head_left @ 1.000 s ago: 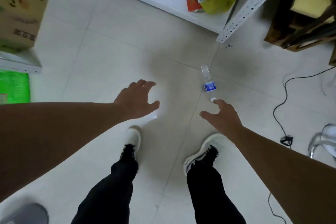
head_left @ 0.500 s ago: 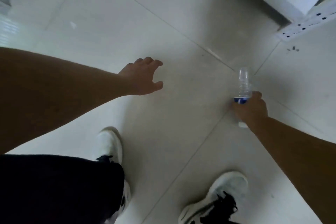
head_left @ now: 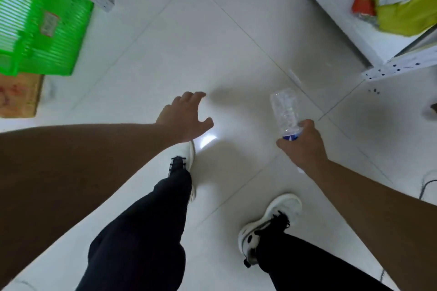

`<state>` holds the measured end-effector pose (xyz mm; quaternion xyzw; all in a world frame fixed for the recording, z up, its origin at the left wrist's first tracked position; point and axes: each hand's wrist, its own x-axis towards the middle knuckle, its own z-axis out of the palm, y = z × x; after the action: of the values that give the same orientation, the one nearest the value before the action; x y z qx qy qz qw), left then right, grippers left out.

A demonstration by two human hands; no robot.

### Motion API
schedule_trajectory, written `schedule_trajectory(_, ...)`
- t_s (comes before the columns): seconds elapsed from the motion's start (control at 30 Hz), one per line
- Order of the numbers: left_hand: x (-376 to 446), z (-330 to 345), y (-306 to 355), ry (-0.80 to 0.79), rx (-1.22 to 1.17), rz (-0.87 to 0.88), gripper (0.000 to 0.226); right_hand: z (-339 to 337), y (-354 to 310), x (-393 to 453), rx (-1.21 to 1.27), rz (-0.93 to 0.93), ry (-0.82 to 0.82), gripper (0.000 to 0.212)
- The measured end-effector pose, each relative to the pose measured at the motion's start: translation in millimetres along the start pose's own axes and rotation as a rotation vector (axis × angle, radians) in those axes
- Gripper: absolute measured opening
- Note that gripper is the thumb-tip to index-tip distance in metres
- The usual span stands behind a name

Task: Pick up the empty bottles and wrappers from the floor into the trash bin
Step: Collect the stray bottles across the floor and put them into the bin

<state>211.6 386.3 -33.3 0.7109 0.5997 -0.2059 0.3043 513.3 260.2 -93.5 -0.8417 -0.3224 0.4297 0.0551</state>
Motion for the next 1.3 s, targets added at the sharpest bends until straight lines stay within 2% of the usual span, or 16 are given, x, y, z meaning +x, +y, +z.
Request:
schedule_trajectory(0.27, -174, -39, -58, 0.096, -0.201, -0.289, 0.083, -35, -92, -134, -0.111, -0.179, -0.2, 0.072)
schedule_trajectory(0.43, -258, -20, -88, 0.143, -0.326, -0.406, 0.083, -48, -128, -188, -0.3, -0.306, -0.287, 0.077)
schedule_trajectory(0.53, -288, -2, -105, 0.189, -0.471, -0.419, 0.082, -28, -150, -212, -0.443, -0.379, -0.326, 0.08)
schedule_trajectory(0.7, -324, 29, -132, 0.258, -0.89, -0.33, 0.069, 55, -181, -268, -0.702, -0.555, -0.509, 0.079)
schedule_trajectory(0.8, -346, 51, -157, 0.26, -1.29, -0.485, 0.062, 117, -196, -314, -0.824, -0.692, -0.624, 0.08)
schedule_trajectory(0.9, -378, 74, -203, 0.311, -1.647, -0.659, 0.043, 180, -212, -358, -0.912, -0.774, -0.723, 0.083)
schedule_trajectory(1.03, -433, 113, -284, 0.452, -1.796, -0.793, 0.031, 257, -241, -409, -0.985, -0.833, -0.828, 0.084)
schedule_trajectory(1.17, -494, 145, -371, 0.571, -1.926, -0.907, 0.038, 332, -288, -452, -1.015, -0.879, -0.88, 0.071)
schedule_trajectory(1.3, -548, 163, -443, 0.651, -1.975, -0.931, 0.052, 399, -343, -498, -0.977, -0.913, -0.952, 0.064)
